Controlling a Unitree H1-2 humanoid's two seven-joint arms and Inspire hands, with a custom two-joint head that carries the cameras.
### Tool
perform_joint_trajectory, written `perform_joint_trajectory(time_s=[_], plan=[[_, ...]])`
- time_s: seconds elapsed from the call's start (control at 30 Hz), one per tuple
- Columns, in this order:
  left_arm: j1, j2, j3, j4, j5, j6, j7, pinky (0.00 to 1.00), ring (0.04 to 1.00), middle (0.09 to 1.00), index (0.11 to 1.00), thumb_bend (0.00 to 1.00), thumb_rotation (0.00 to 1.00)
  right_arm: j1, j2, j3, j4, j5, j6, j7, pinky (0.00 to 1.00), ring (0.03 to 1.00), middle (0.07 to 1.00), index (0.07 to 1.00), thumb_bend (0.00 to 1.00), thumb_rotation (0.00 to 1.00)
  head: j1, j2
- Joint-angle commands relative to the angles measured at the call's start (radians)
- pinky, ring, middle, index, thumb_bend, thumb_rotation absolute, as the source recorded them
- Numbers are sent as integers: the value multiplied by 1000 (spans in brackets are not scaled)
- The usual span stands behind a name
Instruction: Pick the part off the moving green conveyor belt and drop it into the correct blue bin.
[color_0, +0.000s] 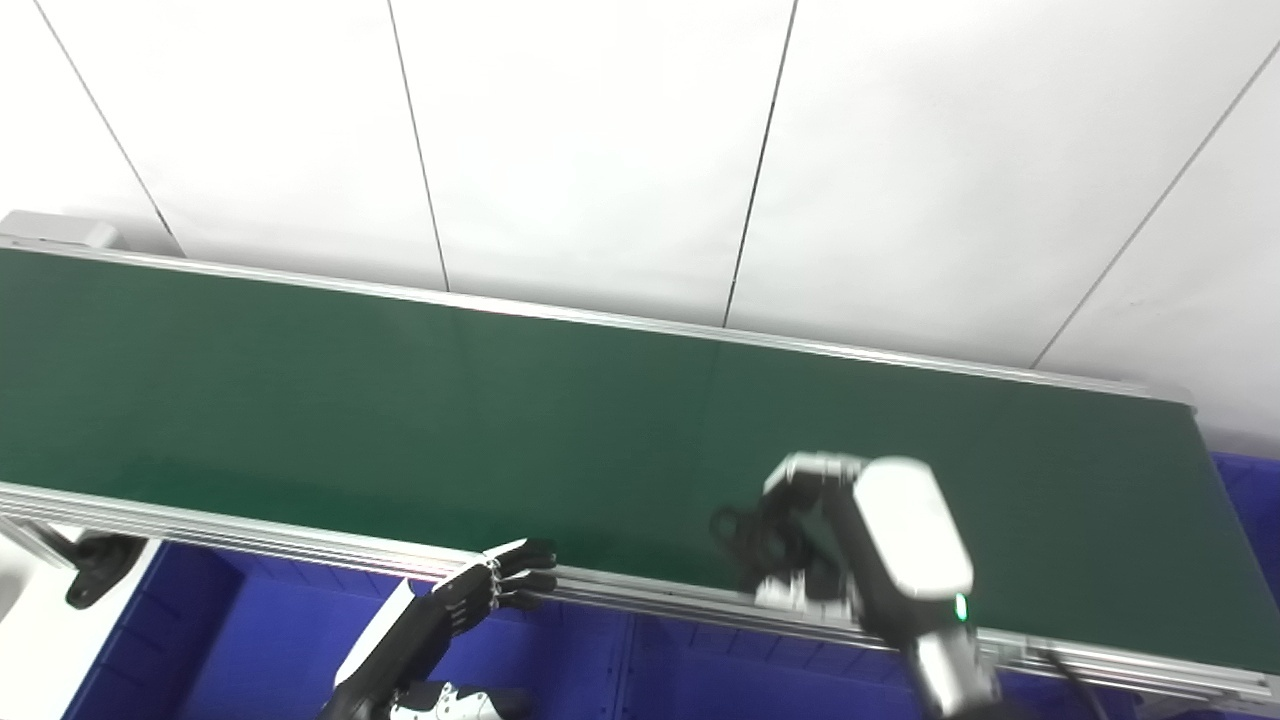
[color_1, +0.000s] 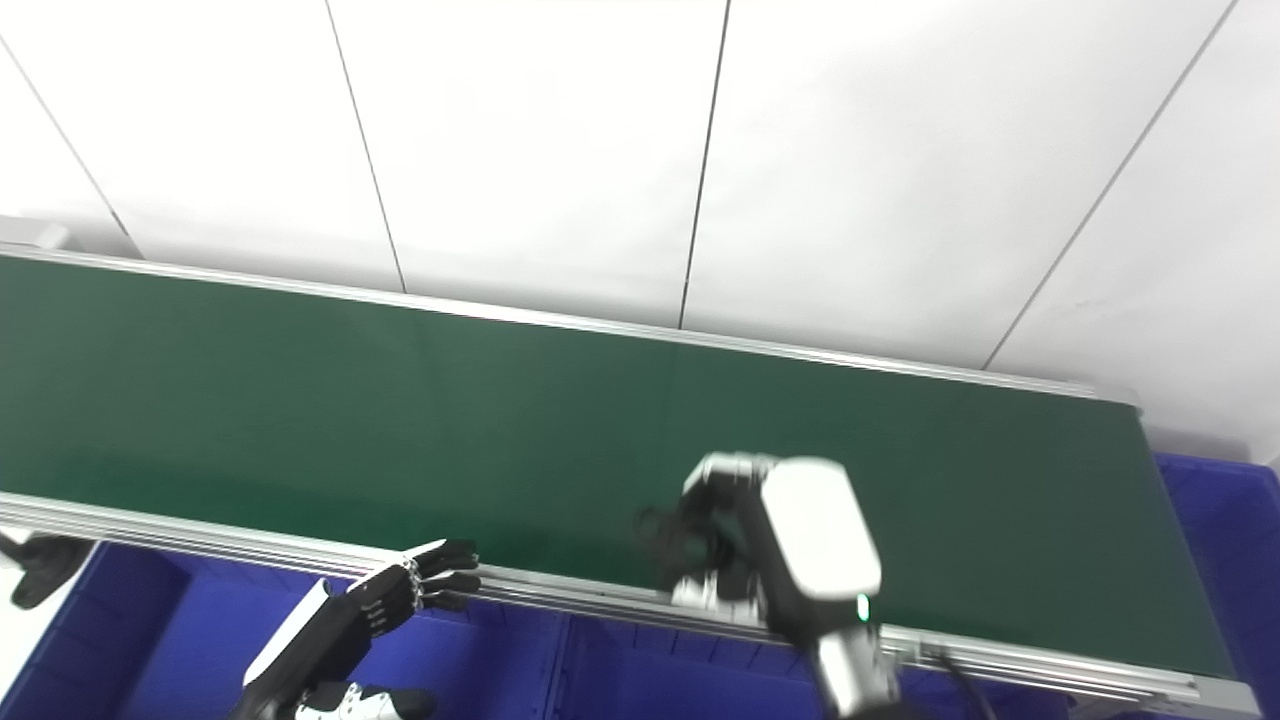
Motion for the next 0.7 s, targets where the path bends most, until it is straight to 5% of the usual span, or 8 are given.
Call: perform_joint_trajectory(time_s=[0.0, 0.33, 0.67], plan=[[6, 14, 6, -35, -25, -25, -1, 723, 784, 844, 843, 835, 478, 33, 7, 6, -66, -3, -61, -27, 425, 509, 481, 427, 496, 0, 2, 13], [13, 15, 5, -100, -30, 23, 7, 713, 774, 832, 836, 825, 442, 215, 22, 36, -88, 7, -63, -1, 408, 490, 489, 452, 498, 0, 19, 74], [4, 12, 12, -159, -34, 94, 12, 692, 760, 818, 819, 843, 421, 218, 43, 21, -22, -82, 59, 184, 358, 490, 538, 460, 493, 0, 23, 128]])
